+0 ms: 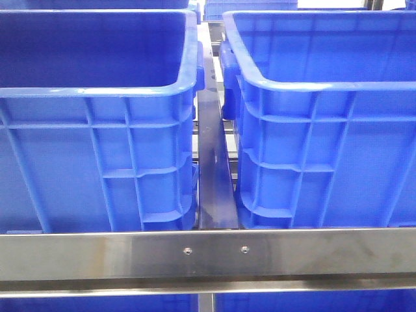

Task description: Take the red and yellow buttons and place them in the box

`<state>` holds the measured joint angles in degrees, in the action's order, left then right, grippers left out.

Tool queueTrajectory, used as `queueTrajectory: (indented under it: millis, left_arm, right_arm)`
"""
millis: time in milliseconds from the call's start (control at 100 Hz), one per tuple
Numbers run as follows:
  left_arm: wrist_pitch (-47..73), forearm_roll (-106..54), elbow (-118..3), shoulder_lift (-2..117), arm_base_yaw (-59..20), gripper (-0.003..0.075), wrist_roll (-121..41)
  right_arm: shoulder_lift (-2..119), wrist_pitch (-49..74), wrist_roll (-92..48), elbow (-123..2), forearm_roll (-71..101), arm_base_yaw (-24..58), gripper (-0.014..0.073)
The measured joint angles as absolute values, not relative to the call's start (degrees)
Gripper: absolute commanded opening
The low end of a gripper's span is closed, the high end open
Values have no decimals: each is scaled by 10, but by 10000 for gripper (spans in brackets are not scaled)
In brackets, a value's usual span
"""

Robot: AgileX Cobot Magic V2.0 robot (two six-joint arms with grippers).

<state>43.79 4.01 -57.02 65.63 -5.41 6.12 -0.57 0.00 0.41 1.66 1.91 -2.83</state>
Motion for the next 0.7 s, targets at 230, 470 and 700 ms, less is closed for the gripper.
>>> queueTrajectory:
  millis: [230, 470, 700]
  left_arm:
    - [491, 40, -669, 793, -85, 589, 61]
    - [523, 57, -764, 919, -88, 589, 62]
    - [538, 79, -841, 1012, -88, 589, 63]
  right_arm:
    - [-6, 0, 4, 17, 19, -28, -62]
    - [-6, 0, 4, 17, 19, -28, -62]
    - [-6, 0, 4, 17, 19, -28, -62]
